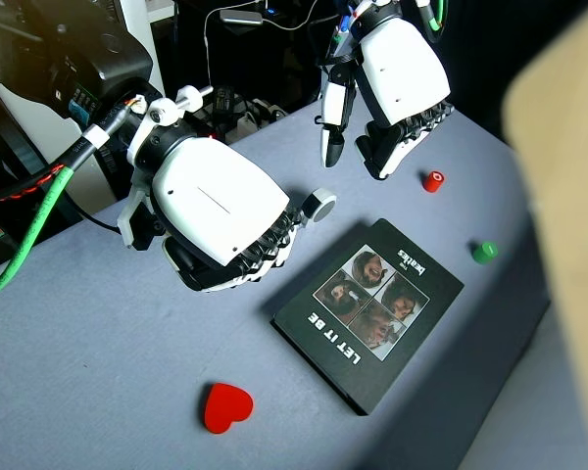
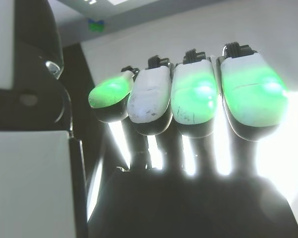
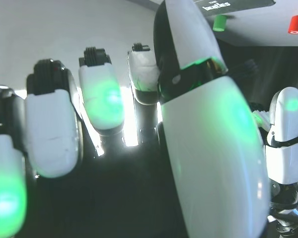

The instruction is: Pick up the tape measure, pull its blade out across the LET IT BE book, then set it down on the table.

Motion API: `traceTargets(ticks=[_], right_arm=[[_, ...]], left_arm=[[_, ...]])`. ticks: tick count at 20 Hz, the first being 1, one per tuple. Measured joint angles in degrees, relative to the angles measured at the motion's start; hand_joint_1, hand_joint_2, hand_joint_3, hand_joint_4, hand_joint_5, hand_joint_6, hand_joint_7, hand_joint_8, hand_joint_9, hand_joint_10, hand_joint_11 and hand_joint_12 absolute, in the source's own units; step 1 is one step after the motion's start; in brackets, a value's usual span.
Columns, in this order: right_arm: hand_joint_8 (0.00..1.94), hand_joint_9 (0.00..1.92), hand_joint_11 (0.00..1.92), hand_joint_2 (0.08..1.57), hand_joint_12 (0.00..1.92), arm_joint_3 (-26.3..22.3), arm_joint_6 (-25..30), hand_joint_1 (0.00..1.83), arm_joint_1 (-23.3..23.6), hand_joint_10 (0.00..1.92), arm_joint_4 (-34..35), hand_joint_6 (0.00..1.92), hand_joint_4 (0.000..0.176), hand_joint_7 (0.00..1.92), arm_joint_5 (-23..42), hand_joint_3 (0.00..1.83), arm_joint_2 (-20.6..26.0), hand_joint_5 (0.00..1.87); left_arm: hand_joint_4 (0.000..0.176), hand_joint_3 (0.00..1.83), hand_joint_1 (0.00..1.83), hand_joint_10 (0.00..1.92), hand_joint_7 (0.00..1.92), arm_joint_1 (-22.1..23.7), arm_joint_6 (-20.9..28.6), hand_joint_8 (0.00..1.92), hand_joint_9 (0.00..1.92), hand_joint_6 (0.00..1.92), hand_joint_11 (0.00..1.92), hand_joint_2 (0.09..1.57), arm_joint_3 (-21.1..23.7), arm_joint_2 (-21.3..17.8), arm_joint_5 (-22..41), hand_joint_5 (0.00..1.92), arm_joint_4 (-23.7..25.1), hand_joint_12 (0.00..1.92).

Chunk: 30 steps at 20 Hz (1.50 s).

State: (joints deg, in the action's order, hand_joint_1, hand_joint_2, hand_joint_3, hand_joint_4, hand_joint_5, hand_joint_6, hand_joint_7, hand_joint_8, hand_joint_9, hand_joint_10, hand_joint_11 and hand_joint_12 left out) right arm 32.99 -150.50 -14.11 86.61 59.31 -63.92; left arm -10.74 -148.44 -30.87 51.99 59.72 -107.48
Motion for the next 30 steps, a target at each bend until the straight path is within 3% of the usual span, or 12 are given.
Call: traceTargets(ticks=[2, 11, 15, 17, 19, 21, 23, 25, 27, 28, 30], right_arm=[[0.00, 0.23, 0.00, 1.24, 0.86, 0.00, -0.46, 0.09, 0.00, 0.01, 0.31, 0.01, 0.021, 0.22, 0.07, 0.01, 0.00, 0.20], [0.00, 0.21, 0.00, 1.22, 0.83, 0.00, -1.01, 0.15, 0.00, 0.00, 0.68, 0.00, 0.021, 0.20, -0.09, 0.00, 0.00, 0.16], [0.01, 0.23, 0.00, 1.23, 0.73, 0.00, -1.20, 0.14, 0.00, 0.00, 0.96, 0.01, 0.020, 0.27, -0.09, 0.00, 0.00, 0.21], [0.00, 0.21, 0.00, 1.24, 0.73, 0.00, -1.20, 0.11, 0.00, 0.00, 1.33, 0.00, 0.022, 0.25, -0.02, 0.00, 0.11, 0.19], [0.00, 0.17, 0.00, 1.25, 0.69, 0.00, -1.20, 0.10, 0.00, 0.00, 1.36, 0.00, 0.025, 0.21, 0.00, 0.00, 0.11, 0.16], [0.01, 0.20, 0.00, 1.26, 0.67, 0.00, -1.20, 0.10, 0.00, 0.01, 1.36, 0.00, 0.022, 0.23, -0.22, 0.00, 0.11, 0.15], [0.01, 0.25, 0.00, 1.26, 0.79, 0.00, -1.20, 0.09, -0.02, 0.02, 1.40, 0.01, 0.019, 0.27, -0.39, 0.00, 0.13, 0.18], [0.00, 0.28, 0.00, 1.27, 0.91, 0.00, -1.20, 0.09, -0.02, 0.01, 1.42, 0.01, 0.017, 0.29, -0.42, 0.00, 0.15, 0.20], [0.00, 0.27, 0.00, 1.27, 0.91, 0.00, -1.22, 0.09, -0.02, 0.01, 1.55, 0.00, 0.018, 0.27, -0.42, 0.00, 0.17, 0.18], [0.00, 0.25, 0.00, 1.26, 0.83, 0.00, -1.22, 0.10, -0.02, 0.01, 1.55, 0.00, 0.018, 0.27, -0.44, 0.00, 0.15, 0.18], [0.00, 0.25, 0.00, 1.28, 0.76, 0.00, -1.25, 0.10, -0.07, 0.01, 1.55, 0.00, 0.018, 0.28, -0.37, 0.00, 0.17, 0.20]], left_arm=[[0.000, 0.01, 0.20, 0.01, 0.38, -0.09, -0.20, 0.00, 0.34, 0.01, 0.08, 1.11, -0.20, -0.02, 0.55, 0.42, -0.37, 0.80], [0.000, 0.00, 0.20, 0.00, 0.37, -0.07, -0.20, 0.00, 0.34, 0.00, 0.06, 1.10, -2.69, -0.98, -2.27, 0.40, -0.02, 0.80], [0.000, 0.00, 0.50, 0.00, 0.35, 0.46, -1.79, 0.00, 0.33, 0.00, 0.05, 0.97, -4.00, -2.10, -3.76, 0.38, -0.04, 0.78], [0.000, 0.00, 0.68, 0.00, 0.33, 1.36, -7.48, 0.00, 0.31, 0.00, 0.03, 0.97, -4.94, -3.72, -5.18, 0.35, -2.47, 0.77], [0.000, 0.00, 0.83, 0.00, 0.31, 1.16, -8.35, 0.00, 0.28, 0.00, 0.02, 0.95, -7.17, -5.18, -8.57, 0.31, -3.72, 0.77], [0.000, 0.00, 0.87, 0.00, 0.30, 0.33, -8.39, 0.00, 0.27, 0.00, 0.03, 0.95, -9.81, -6.36, -14.10, 0.31, -2.86, 0.77], [0.000, 0.00, 0.88, 0.00, 0.31, -1.90, -1.75, 0.00, 0.28, 0.01, 0.05, 0.96, -12.59, -7.41, -20.98, 0.34, 1.31, 0.78], [0.000, 0.00, 0.89, 0.01, 0.35, -4.52, 10.47, 0.00, 0.32, 0.01, 0.08, 0.97, -14.19, -8.22, -26.71, 0.37, 11.28, 0.77], [0.000, 0.00, 0.90, 0.01, 0.36, -7.85, 33.18, 0.00, 0.33, 0.00, 0.08, 0.97, -15.54, -9.25, -31.98, 0.38, 32.96, 0.76], [0.000, 0.01, 0.91, 0.01, 0.38, -8.76, 40.72, 0.01, 0.35, 0.01, 0.10, 1.00, -15.98, -9.42, -33.44, 0.40, 39.21, 0.77], [0.000, 0.01, 0.93, 0.01, 0.44, -10.03, 59.41, 0.01, 0.39, 0.01, 0.15, 1.03, -17.29, -10.10, -38.80, 0.46, 59.63, 0.75]])
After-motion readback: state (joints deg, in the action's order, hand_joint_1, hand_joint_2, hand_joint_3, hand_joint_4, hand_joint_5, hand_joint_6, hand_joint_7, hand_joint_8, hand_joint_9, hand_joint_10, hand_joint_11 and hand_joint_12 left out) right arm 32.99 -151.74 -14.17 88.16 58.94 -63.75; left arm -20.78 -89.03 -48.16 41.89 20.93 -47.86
